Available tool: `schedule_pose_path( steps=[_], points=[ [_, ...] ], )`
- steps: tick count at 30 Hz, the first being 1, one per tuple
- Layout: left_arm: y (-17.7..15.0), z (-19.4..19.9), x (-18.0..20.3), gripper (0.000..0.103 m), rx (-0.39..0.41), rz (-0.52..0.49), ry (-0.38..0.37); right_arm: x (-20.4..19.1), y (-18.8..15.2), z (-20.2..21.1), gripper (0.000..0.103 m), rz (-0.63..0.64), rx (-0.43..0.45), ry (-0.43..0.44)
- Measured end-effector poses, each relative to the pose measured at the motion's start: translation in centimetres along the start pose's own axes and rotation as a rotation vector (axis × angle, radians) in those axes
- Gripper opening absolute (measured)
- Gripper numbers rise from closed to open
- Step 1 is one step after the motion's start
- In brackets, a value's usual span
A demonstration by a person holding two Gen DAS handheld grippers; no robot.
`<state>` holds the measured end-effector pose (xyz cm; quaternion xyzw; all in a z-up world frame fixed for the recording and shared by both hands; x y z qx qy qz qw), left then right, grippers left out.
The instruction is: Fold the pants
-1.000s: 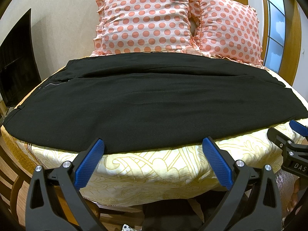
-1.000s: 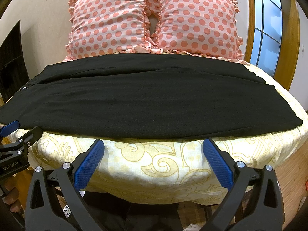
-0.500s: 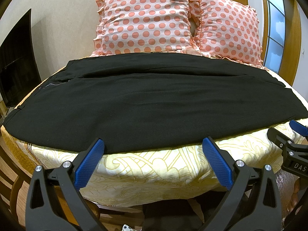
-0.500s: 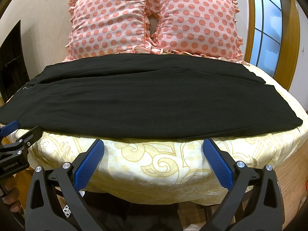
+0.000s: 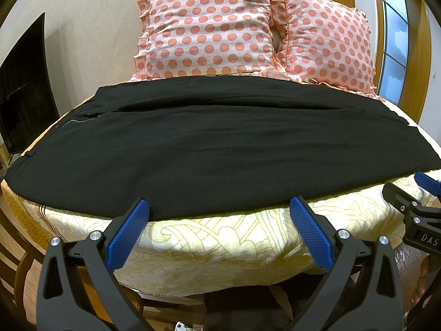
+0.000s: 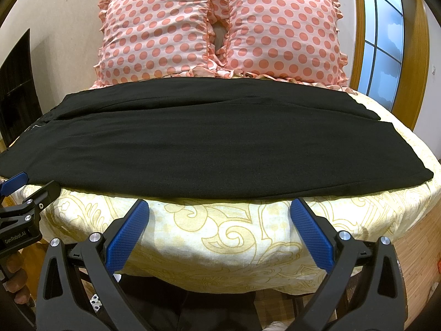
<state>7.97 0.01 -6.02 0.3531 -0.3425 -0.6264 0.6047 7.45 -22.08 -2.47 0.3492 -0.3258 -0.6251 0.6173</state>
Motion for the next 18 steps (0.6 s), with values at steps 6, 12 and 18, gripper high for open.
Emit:
schedule_pose_path(
  steps=[6,12,18],
  points=[
    [0.0,0.01,0.0,0.101,0.001,0.0,0.0,0.03,0.01,0.05,0.102,0.0,0.001,0.0],
    [0.01,0.0,0.0,0.101,0.001,0.0,0.0,0.05,0.03,0.09,0.102,0.0,0.001,0.0],
    [0.01,0.0,0.0,0.101,0.001,0.0,0.0,0.06,0.07,0.12,0.102,0.0,0.002,0.0]
  ],
)
Point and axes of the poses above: each gripper's, at about its wrist camera, not at the fingertips, and z roughly against the way its jaws point, x to its right, y to its top, the point moved 10 cm from there along -z, roughly the way its jaws point, and after that the axes turned 6 degrees about x, right-handed, at the moved point
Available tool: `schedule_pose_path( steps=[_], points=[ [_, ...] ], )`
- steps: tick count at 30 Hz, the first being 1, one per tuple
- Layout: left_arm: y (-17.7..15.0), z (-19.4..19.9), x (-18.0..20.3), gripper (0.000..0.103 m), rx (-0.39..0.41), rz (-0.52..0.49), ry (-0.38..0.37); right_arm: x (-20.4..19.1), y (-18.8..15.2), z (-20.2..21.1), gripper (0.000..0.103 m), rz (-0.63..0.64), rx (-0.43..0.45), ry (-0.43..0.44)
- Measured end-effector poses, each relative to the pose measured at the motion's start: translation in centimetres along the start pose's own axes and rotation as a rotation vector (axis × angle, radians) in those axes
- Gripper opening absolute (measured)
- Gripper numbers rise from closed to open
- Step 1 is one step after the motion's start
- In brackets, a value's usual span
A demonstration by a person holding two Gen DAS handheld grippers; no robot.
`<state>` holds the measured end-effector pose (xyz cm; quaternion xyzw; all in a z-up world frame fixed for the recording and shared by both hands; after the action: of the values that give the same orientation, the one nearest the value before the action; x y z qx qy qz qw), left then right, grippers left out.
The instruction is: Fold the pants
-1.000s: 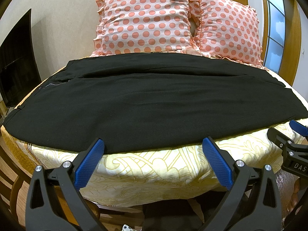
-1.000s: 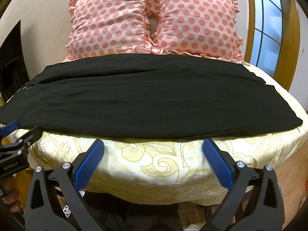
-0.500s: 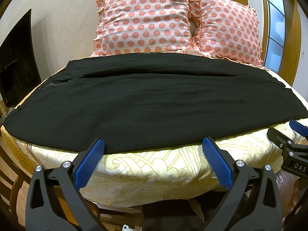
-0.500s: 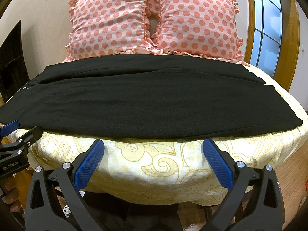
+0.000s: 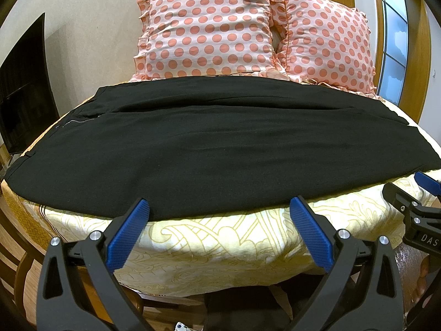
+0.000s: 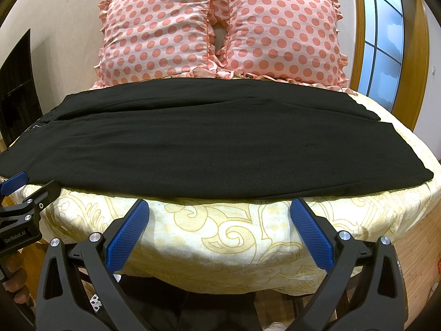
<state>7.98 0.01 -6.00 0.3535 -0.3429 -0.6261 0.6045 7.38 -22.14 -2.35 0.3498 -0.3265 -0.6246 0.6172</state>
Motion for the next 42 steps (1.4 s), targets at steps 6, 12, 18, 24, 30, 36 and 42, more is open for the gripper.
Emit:
schedule_pose_path(
  steps=[6,12,18,24,30,36,42],
  points=[
    [0.0,0.0,0.0,0.101,0.0,0.0,0.0,0.0,0.0,0.0,0.102,0.0,0.001,0.0],
    [0.0,0.0,0.0,0.101,0.001,0.0,0.0,0.0,0.0,0.0,0.102,0.0,0.001,0.0],
    [0.0,0.0,0.0,0.101,0.001,0.0,0.0,0.0,0.1,0.0,0.102,0.001,0.002,0.0],
    [0.0,0.0,0.0,0.101,0.001,0.0,0.0,0.0,0.1,0.0,0.102,0.0,0.003,0.0],
    [0.0,0.0,0.0,0.101,-0.01,0.0,0.0,0.0,0.0,0.0,0.102,0.002,0.004,0.002],
    [0.5,-0.3,0.1,0.101,-0.035,0.007,-0.001,0.1,-0.4,-0.5,0.102,0.023,0.006,0.03],
    [0.6,0.3,-0.4,0.101,-0.029,-0.004,0.011,1.7,1.8,0.1,0.102,-0.054,0.05,0.161]
  ],
)
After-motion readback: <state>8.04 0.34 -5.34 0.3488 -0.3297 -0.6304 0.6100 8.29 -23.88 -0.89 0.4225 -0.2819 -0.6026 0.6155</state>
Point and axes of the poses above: each gripper's, at about its wrist camera, not at the fingertips, and z roughly against the way its jaws point, x to its right, y to its top, the point moved 10 cm from there along -z, roughly the way its jaws point, and after that the axes turned 6 degrees about x, right-handed, at the moved point
